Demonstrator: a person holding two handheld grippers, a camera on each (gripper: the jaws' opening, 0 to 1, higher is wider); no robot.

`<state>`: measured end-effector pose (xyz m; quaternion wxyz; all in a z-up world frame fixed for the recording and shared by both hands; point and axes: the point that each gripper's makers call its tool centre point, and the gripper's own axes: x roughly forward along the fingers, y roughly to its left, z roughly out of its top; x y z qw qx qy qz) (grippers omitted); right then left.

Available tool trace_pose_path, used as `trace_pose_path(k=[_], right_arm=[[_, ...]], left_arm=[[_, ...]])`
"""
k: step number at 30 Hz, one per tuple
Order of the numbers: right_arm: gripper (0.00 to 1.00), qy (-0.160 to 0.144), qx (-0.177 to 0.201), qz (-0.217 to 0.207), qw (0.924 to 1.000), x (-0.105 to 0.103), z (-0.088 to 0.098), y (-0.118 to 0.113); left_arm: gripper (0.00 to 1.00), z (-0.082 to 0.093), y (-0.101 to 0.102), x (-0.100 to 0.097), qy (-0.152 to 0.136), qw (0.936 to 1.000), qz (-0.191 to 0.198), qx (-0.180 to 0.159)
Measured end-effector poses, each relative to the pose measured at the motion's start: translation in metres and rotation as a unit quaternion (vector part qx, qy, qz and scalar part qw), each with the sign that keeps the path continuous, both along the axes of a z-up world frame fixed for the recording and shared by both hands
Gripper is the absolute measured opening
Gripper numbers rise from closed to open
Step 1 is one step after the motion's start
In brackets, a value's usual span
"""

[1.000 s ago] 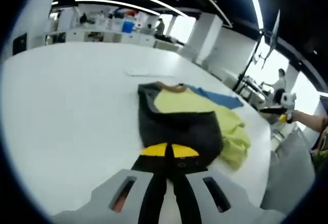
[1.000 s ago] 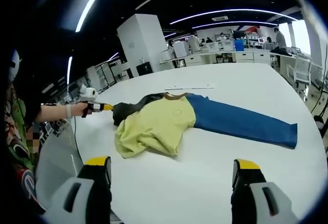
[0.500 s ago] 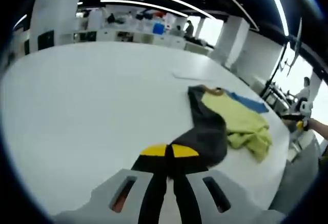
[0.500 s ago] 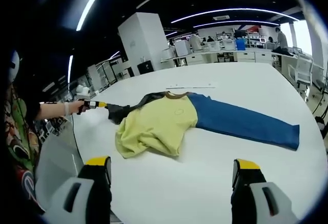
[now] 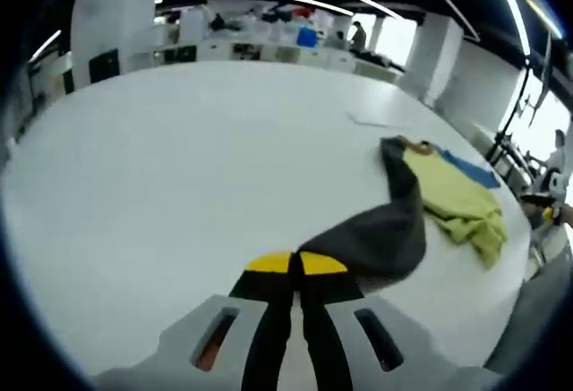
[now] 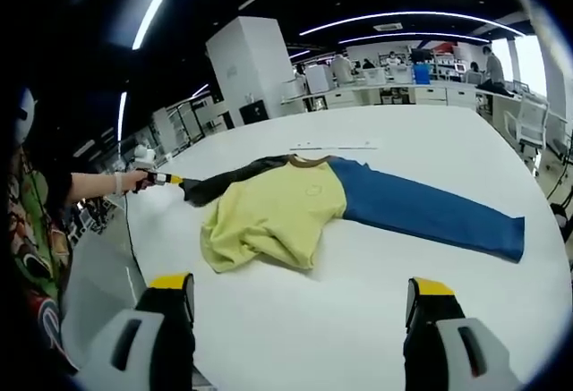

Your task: Fold the garment on the visible template until the final outline fits inside the template.

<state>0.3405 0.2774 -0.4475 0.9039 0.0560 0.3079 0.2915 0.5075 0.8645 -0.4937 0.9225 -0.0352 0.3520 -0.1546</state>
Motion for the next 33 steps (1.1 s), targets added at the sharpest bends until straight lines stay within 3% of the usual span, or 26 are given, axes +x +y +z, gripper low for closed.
trace_pose_path(k=[13,18,33], right_arm=[[1.00,0.018,-0.012,-0.001,0.9998,-0.002,-0.005,0.004],[1.00,0.023,-0.020,-0.001,0.9996,0.003,-0.005,0.006],[1.00,0.044,-0.038,-0.002,0.9983,0.006,-0.014,0.003]], left_arm=[[0.00,-0.007,0.033,0.041,0.012,0.9990,0.016,0.041],[0.00,-0.015,0.037,0.054,0.025,0.9979,0.000,0.060],[0.00,-0.044,0.060,0.069,0.071,0.9918,-0.020,0.104]])
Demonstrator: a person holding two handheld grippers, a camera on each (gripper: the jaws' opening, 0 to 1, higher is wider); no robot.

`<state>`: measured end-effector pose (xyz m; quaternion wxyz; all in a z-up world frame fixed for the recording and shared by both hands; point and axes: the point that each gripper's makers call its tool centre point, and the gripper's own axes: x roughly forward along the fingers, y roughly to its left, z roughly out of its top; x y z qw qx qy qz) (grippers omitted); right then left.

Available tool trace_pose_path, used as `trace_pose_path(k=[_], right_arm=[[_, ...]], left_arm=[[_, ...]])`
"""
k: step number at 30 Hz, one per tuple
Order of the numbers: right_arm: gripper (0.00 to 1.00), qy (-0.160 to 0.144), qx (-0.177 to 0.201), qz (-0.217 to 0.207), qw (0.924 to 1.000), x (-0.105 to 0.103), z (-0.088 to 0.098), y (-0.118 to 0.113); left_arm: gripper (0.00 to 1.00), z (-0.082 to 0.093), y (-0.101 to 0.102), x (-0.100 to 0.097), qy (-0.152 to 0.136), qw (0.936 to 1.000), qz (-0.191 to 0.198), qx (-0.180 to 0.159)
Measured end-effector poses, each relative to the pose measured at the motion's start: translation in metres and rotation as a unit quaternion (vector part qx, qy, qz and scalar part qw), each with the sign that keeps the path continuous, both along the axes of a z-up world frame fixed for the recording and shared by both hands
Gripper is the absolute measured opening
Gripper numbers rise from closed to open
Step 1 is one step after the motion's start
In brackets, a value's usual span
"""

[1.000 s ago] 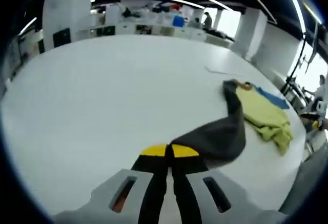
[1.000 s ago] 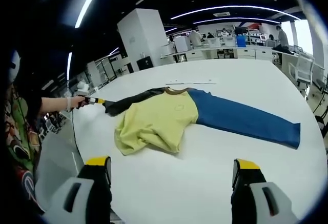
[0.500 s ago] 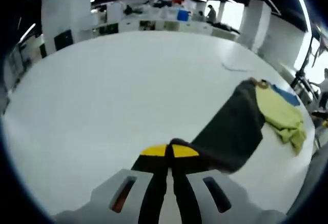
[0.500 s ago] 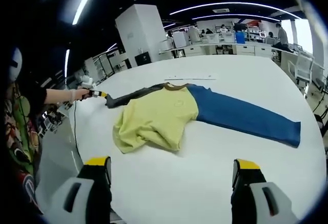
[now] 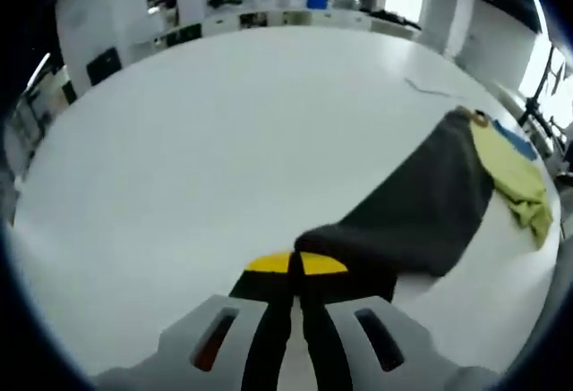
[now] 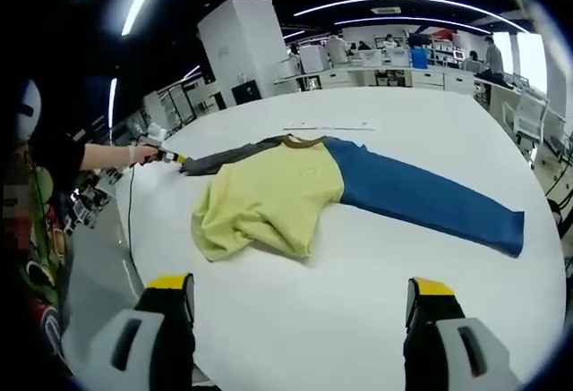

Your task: Fold the garment on the visible template until the final outline fits inside the template.

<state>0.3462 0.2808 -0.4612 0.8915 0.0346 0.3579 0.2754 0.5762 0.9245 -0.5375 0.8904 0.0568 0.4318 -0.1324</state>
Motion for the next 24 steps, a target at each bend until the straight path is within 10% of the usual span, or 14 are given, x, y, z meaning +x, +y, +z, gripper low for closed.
trace_pose_path(k=[24], right_arm=[[1.00,0.012,-0.010,-0.005,0.9999,-0.0077,-0.0059,-0.0011]], left_arm=[[0.00,-0.0006,0.0082,0.0056,-0.002,0.9998,-0.014,0.011]])
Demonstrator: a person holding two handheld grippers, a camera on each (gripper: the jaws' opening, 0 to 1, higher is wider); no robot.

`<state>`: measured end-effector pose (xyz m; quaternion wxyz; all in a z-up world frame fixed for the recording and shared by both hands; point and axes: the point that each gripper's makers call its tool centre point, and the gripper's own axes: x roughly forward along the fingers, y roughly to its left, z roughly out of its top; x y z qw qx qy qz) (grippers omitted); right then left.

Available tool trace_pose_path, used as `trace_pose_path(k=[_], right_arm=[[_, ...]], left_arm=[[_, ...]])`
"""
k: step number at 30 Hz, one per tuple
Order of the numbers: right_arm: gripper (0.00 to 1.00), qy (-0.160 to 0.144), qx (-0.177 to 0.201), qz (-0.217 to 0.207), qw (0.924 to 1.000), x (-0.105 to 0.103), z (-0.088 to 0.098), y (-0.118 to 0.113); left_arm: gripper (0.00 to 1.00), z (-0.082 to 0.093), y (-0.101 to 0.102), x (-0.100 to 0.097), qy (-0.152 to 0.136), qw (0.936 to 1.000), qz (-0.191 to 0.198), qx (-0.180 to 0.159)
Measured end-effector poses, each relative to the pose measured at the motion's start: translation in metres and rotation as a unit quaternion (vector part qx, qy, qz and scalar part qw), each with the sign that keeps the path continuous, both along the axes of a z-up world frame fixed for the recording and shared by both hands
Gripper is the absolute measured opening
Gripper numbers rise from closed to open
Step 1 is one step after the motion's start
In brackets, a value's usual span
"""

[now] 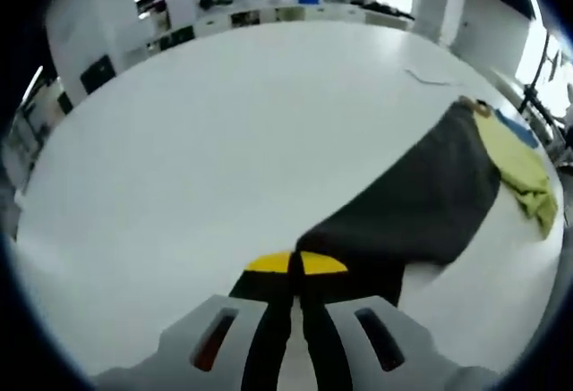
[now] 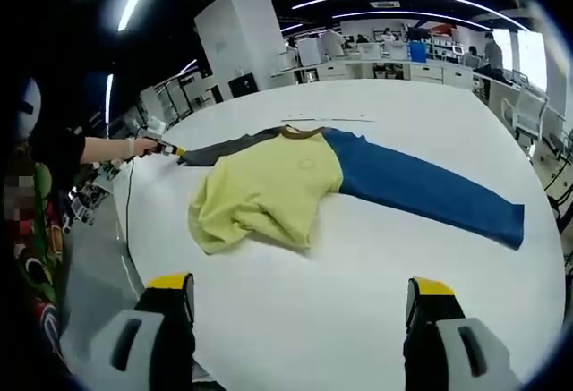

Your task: Fold the garment on the visible template until the final outline fits inside the template.

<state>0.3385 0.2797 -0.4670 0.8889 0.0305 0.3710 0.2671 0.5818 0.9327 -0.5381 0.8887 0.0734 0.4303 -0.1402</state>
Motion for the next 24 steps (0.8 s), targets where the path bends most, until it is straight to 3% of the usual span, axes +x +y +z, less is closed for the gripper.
trace_pose_path(k=[4,14,24], right_arm=[[1.00,0.000,0.000,-0.001,1.0000,-0.001,0.000,0.000],[1.00,-0.006,0.007,0.007,0.9999,0.002,0.000,0.007],[1.00,-0.012,0.013,0.008,0.9998,0.002,0.001,0.009]], left_arm=[[0.02,0.004,-0.001,0.000,-0.012,0.9999,-0.009,0.007],[0.38,0.029,-0.007,-0.008,-0.052,0.9982,-0.027,0.012],[0.39,0.036,-0.027,-0.026,-0.068,0.9959,-0.060,-0.003]])
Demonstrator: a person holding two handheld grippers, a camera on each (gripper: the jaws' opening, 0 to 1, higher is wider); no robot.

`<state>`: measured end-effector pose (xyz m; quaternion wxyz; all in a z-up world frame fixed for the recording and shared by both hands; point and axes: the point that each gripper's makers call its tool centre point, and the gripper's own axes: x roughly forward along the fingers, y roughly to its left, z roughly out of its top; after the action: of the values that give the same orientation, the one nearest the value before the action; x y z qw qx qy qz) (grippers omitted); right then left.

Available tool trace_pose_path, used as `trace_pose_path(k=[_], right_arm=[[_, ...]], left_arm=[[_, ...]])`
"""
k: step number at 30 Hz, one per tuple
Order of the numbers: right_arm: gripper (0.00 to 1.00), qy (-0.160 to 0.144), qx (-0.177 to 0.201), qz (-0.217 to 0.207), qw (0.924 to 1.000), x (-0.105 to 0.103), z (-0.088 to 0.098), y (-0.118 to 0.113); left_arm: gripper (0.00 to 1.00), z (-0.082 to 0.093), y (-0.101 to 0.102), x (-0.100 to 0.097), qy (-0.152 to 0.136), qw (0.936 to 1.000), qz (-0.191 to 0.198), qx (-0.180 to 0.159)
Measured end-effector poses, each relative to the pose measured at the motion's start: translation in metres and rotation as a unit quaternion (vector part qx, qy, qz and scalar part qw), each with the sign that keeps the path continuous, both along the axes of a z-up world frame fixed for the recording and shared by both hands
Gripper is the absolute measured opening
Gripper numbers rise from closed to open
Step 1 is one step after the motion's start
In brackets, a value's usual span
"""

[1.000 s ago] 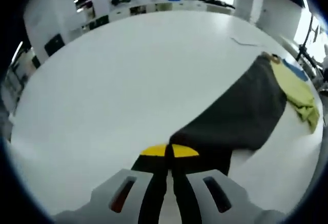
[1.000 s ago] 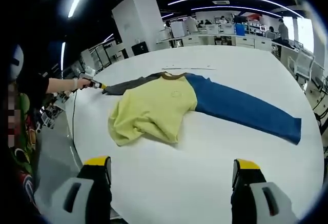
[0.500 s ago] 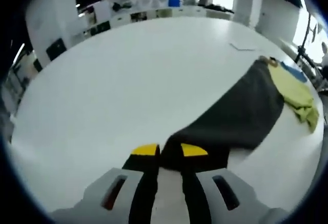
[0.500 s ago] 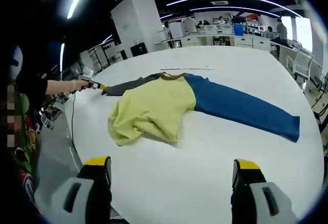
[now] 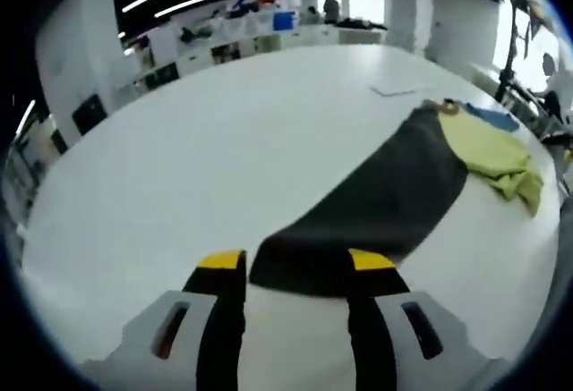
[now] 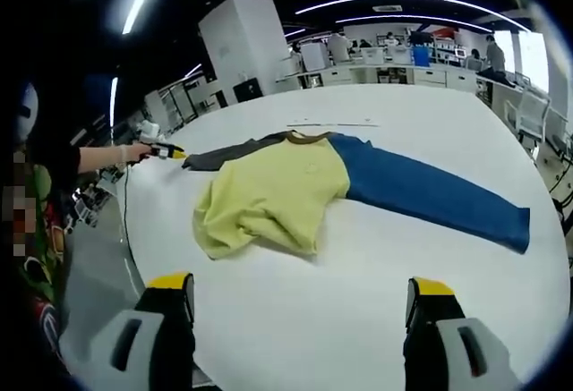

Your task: Fold the garment on the visible template until the final outline fits inside the template.

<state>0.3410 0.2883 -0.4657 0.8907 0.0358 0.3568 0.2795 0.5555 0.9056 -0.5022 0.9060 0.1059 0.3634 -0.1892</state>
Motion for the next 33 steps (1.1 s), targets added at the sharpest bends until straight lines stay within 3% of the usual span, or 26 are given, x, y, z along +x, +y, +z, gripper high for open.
trace_pose_path(k=[8,20,25,29,31,33], right_arm=[[1.00,-0.002,0.003,-0.002,1.0000,0.001,0.000,-0.001],[1.00,0.000,0.003,-0.008,1.0000,0.001,0.002,-0.007],[1.00,0.000,0.002,-0.011,0.9999,0.000,0.003,-0.009],[1.00,0.000,0.001,-0.014,0.9999,-0.001,0.003,-0.011],[1.00,0.000,0.002,-0.015,0.9999,-0.002,0.003,-0.011],[1.00,0.000,0.003,-0.015,0.9999,-0.001,0.003,-0.010]], left_arm=[[0.35,-0.005,-0.009,-0.013,0.004,0.9998,-0.016,-0.005],[0.30,-0.030,-0.024,-0.017,0.042,0.9984,-0.035,-0.016],[0.26,-0.035,-0.021,-0.017,0.054,0.9980,-0.032,-0.012],[0.22,-0.035,-0.020,-0.017,0.052,0.9981,-0.034,-0.001],[0.19,-0.036,-0.017,-0.016,0.046,0.9978,-0.042,0.022],[0.18,-0.036,-0.018,-0.016,0.046,0.9980,-0.038,0.018]])
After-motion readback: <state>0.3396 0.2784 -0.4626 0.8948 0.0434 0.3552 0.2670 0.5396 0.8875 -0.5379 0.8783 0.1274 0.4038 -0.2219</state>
